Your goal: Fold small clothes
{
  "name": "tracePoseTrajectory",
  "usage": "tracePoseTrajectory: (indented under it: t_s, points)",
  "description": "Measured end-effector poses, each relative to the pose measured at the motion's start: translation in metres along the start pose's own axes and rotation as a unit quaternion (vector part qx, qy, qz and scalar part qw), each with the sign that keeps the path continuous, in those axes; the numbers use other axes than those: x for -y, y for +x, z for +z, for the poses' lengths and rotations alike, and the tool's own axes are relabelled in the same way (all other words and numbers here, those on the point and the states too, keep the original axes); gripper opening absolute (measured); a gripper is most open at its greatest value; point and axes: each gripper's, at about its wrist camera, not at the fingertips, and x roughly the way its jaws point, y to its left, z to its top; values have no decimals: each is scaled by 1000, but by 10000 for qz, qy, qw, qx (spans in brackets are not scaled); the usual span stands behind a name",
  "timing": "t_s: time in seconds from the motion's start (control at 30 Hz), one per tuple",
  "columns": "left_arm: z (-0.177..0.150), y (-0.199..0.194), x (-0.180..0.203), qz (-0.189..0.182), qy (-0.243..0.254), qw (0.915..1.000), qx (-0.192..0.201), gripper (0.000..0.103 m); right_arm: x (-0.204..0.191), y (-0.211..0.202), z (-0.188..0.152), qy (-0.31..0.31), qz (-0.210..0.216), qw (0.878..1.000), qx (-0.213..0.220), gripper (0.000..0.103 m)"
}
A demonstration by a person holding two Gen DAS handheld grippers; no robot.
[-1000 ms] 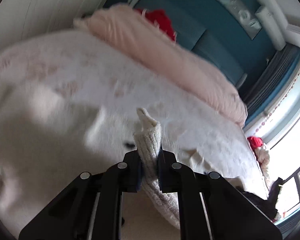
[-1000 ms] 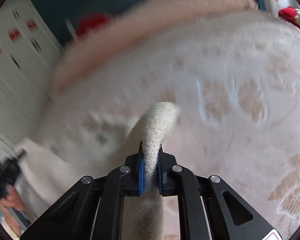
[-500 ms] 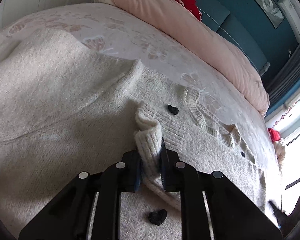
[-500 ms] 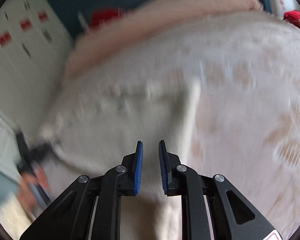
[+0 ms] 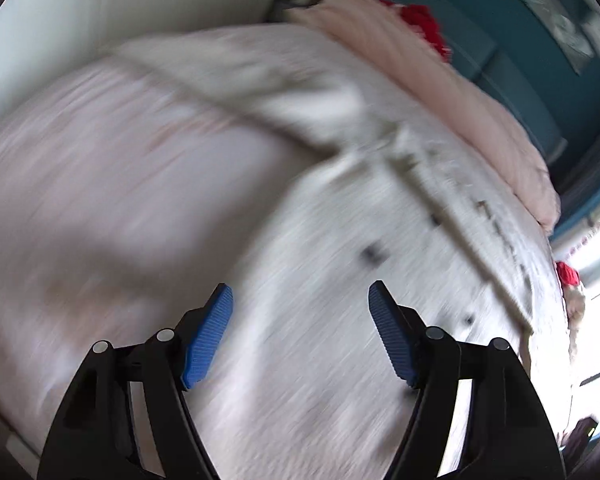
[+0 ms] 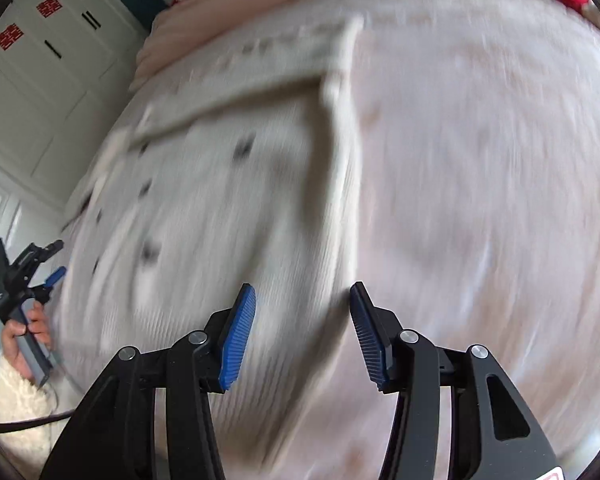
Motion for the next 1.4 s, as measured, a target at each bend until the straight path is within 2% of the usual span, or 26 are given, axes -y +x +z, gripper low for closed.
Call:
tracePoseTrajectory:
  t_s: [0.1,0.17,0.2,0.23,0.27,0.3,0.33,0.43,0.57,0.63,0.77,0.8,0.87,0.97,1.03,1.07,1.17,1.2,1.23,1.3,1.37,1.4]
  points:
    - [-25,-7,-21,-39,-241,9995,-199,73,-16,3,-33,-157,57,9998,-81,55]
    - [-38,-9,-15,-3,13,10000,-8,73,-24,7,-37,-334,14,9994,74,59]
    - [-41,-8,-11,47,116,9999,6,70,-27,10,-42,-421,-10,9990,137,52]
    - [-44,-7,-7,24,185,9998,-31,57,-30,11,-40,-542,-37,9983,190,40]
    - [-45,-3,-3,-26,244,9996,-109,43,-32,12,-41,-651,-81,9975,244,10]
    - [-46,0,0,-93,240,9994,-236,18,-30,14,-36,-625,35,9978,212,10]
    - [-46,3,3,-255,176,9988,-378,13,-28,11,-32,-527,44,9983,256,10]
    - [-46,-10,12,-361,156,9985,-388,11,-27,-24,-27,-644,-142,9955,681,9]
    - [-60,-37,31,-623,418,9958,-518,10,-1,-73,-36,-537,-399,9939,875,8]
    - [-80,-43,36,-678,569,9935,-721,10,15,-82,-49,-457,-584,9943,767,8]
    - [-120,-32,34,-427,769,9895,-1148,11,38,-61,-88,-289,-812,9963,2,8]
    - [-129,-27,30,-359,714,9895,-1202,12,39,-52,-94,-217,-800,9964,-180,10]
    - [-128,-32,31,-436,721,9911,-1031,16,42,-49,-98,-33,-809,9963,-286,12]
    - [-102,-49,32,-638,506,9941,-714,21,41,-70,-88,62,-1057,9943,149,18]
    - [-64,-68,26,-730,218,9970,-119,47,36,-85,-81,22,-1276,9907,462,20]
    - [-51,-71,23,-713,113,9974,46,52,32,-92,-76,-4,-1316,9893,623,21]
    - [27,-65,-2,-475,-380,9955,730,54,25,-99,-62,-154,-1246,9884,850,24]
    - [44,-61,-10,-350,-491,9945,851,55,15,-99,-59,-259,-1212,9881,912,25]
    - [67,-53,-21,-206,-649,9932,946,56,6,-98,-57,-372,-1163,9879,953,26]
    - [114,-31,-45,64,-1040,9890,1055,57,-19,-90,-54,-618,-1065,9873,1006,37]
    - [157,-3,-70,236,-1427,9834,1099,58,-41,-81,-51,-795,-886,9879,991,40]
    - [169,4,-82,364,-1600,9801,1115,58,-47,-81,-51,-851,-790,9886,954,41]
